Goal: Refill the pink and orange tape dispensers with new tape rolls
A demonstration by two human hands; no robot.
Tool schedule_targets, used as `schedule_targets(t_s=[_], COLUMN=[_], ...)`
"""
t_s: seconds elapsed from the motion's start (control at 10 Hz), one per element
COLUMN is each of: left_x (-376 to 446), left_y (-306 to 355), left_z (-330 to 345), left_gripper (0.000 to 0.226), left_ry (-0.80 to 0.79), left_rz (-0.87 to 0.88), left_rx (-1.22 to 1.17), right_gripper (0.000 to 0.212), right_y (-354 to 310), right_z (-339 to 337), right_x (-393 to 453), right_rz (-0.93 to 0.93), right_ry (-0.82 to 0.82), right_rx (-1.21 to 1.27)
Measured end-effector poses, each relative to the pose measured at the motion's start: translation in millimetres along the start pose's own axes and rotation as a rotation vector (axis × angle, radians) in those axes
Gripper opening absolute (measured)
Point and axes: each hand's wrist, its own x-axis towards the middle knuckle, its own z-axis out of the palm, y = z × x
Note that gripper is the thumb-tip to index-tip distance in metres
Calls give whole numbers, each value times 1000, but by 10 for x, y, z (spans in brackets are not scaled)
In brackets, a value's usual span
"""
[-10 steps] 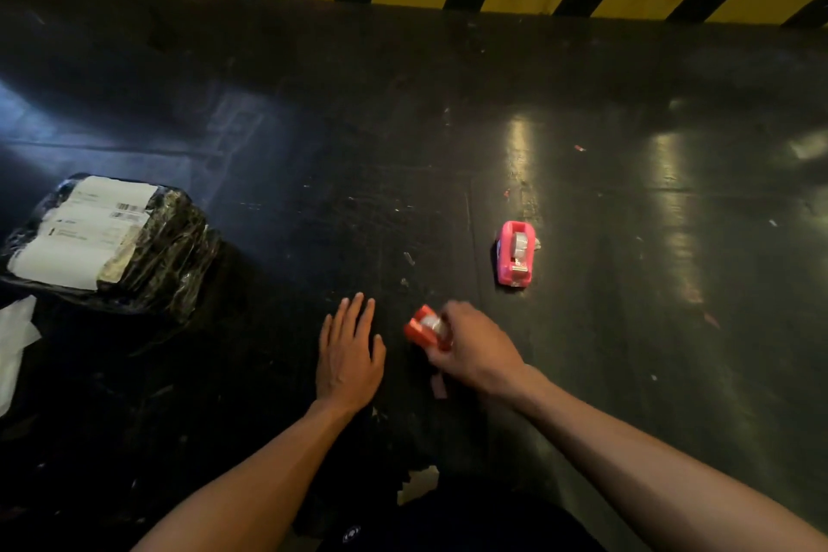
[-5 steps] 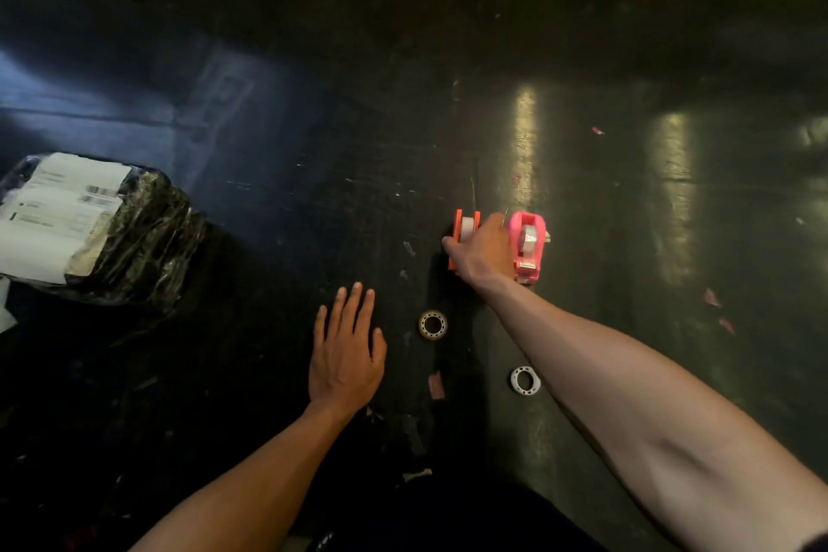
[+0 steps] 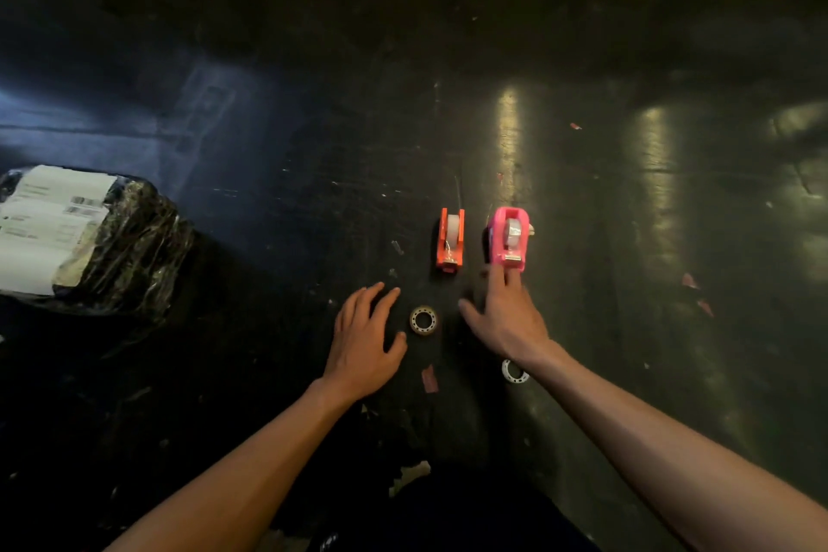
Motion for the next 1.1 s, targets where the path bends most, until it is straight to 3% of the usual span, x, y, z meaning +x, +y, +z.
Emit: schedule_targets(t_s=[0.1, 0.2, 0.3, 0.5, 0.7, 0.8, 1.0, 1.1], left_x=[98, 206, 302, 520, 817, 951, 1082, 1128], left_y=[178, 280, 290, 68, -216, -239, -177, -158], left_z=[-28, -60, -133, -525, -910, -960, -926, -909], left_gripper=[76, 63, 54, 61, 52, 50, 52, 65], left_ry=[-136, -168, -175, 3, 111, 109, 85, 92], left_rz=[158, 253, 252, -11, -211, -241, -220, -232], left_rx=[67, 109, 89, 30, -50, -55, -79, -106], right_gripper=[75, 70, 46, 22, 25, 32, 52, 67], right_y=[246, 365, 343, -222, -933, -1108, -1117, -1138], right_z=[-63, -63, 9, 245, 282, 257, 290, 286], right_x=[-230, -381, -402, 17, 664, 915, 1092, 1098], right_rz=[69, 106, 23, -204, -349, -276, -180, -158], right_ry=[-218, -343, -356, -406, -199, -149, -207, -227], right_rx=[-289, -356, -323, -105, -6, -8, -72, -25])
